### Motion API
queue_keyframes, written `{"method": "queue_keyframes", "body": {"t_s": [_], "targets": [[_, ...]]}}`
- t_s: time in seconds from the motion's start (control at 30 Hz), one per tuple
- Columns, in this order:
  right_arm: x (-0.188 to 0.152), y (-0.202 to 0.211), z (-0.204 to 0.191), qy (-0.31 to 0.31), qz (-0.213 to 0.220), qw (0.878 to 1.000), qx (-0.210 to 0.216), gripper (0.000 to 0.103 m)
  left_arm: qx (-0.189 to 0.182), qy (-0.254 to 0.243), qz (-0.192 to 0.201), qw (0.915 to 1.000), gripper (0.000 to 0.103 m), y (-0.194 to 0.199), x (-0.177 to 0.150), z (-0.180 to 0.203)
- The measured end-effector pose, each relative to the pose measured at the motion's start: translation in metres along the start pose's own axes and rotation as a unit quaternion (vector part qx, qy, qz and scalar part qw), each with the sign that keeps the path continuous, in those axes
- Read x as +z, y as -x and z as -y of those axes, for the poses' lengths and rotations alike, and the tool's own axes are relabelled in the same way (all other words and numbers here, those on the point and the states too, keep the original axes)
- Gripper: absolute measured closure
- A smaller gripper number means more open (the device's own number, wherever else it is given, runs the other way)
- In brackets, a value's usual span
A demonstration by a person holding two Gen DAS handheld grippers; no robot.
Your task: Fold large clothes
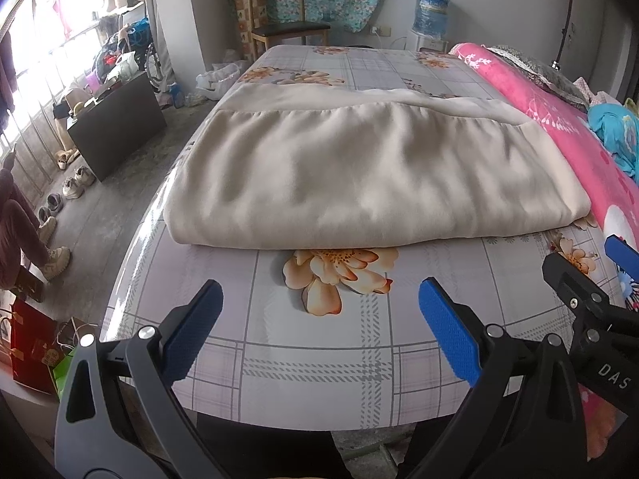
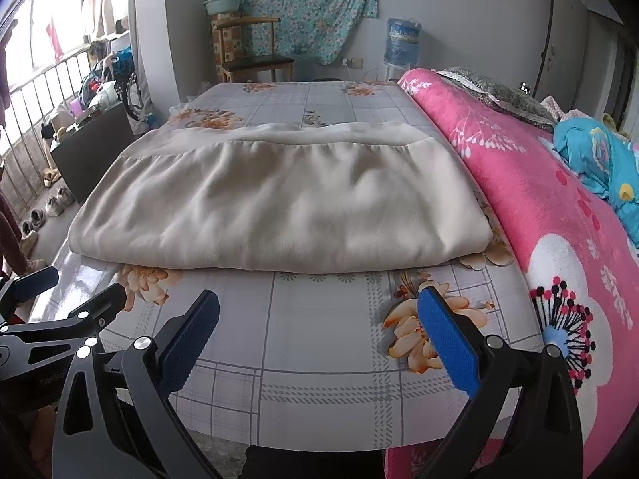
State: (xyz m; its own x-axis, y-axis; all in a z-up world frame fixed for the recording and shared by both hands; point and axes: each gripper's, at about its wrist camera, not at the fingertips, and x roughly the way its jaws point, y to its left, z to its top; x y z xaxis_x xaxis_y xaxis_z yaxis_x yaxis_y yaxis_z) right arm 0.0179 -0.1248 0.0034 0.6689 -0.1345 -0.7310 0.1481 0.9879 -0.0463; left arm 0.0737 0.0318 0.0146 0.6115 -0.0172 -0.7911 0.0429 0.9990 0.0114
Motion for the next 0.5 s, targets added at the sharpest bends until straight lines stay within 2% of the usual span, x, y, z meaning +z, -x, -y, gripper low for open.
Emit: {"method": "queue_keyframes", "body": {"t_s": [0.5], "targets": [[0.001, 0.0003, -0.0019, 0.004, -0.002, 1.0, 0.0, 0.006, -0.005, 0.002, -0.004, 1.0, 0.008, -0.0004, 0.0002, -0.0014]]}}
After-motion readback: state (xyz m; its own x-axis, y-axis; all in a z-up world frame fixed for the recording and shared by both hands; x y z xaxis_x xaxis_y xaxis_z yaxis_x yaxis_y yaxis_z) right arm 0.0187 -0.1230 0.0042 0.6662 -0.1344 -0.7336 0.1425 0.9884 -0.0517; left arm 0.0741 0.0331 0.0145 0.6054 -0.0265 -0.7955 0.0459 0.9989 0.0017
